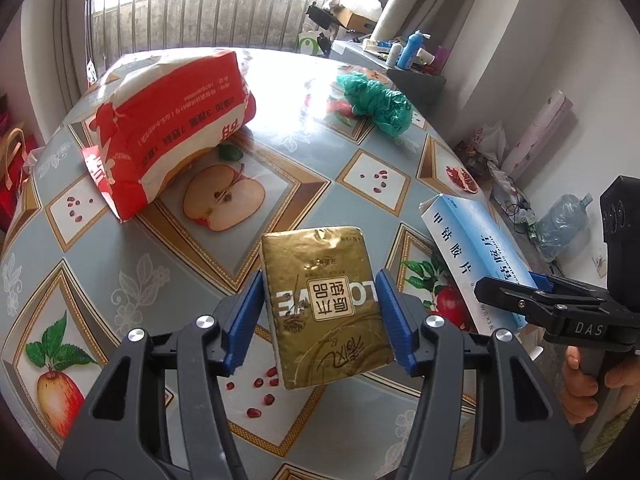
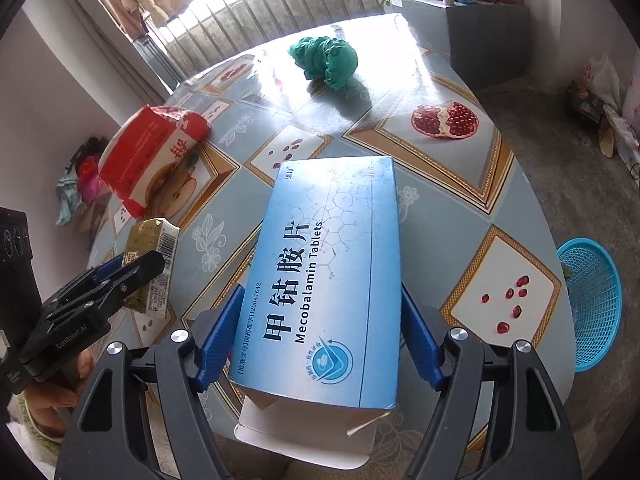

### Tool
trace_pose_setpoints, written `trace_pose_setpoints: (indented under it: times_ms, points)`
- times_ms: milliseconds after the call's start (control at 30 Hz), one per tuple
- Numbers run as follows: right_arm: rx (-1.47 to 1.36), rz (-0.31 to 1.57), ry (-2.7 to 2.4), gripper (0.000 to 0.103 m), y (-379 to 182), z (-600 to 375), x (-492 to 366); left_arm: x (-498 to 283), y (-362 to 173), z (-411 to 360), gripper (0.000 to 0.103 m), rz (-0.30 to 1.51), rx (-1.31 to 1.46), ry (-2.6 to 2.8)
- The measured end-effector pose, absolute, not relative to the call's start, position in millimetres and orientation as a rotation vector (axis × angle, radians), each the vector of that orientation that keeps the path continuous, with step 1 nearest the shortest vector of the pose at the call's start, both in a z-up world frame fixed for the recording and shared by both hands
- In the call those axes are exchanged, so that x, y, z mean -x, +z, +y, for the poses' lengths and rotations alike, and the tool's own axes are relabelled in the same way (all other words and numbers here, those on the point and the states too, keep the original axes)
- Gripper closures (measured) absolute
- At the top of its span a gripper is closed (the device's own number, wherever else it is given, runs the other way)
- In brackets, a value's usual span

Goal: Collect trash
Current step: 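Carry packet and box over the blue basket and open both tools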

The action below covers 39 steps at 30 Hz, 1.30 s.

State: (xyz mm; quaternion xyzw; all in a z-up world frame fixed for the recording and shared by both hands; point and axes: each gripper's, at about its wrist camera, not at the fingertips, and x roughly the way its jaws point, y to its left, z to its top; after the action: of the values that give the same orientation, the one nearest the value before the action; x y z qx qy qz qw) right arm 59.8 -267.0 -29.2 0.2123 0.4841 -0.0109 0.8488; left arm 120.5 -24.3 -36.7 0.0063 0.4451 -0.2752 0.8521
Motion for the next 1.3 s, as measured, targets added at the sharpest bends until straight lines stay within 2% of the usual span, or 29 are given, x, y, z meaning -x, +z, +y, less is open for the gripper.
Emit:
trace_pose_setpoints:
  times_ms: [467,800,1100,1200,1233,1300]
  points:
    - [-0.667,0.87,-0.024,0.032,-12.4,-326.3,-2.5,-93.4,-3.8,-101.4,0.05,0.911,-0.073,-0.749]
    - [-0.839,0.741,-0.27,0.032,-23.4,-434.6,84.6,-73.8,14.1,-243.2,0.05,0.901,-0.181,-1.036]
    - [-1.111,0.739,-0.613,0.032,-113.5,-537.8,168.4,-48.1,-57.9,-432.0,0.05,1.126,-0.393,-1.266]
    - [-1.171,0.732,-0.669,0.028,-147.1,-560.9,171.2,-37.9,-89.3,-482.7,0.048,1.166,-0.468,-1.298]
    - [-1.19,0.726,-0.682,0.028,-160.0,-571.0,170.7,-35.3,-101.6,-498.4,0.046,1.18,-0.492,-1.298]
    - [-1.219,0.715,-0.735,0.025,-188.8,-591.6,169.4,-32.7,-122.2,-522.3,0.029,1.181,-0.52,-1.271]
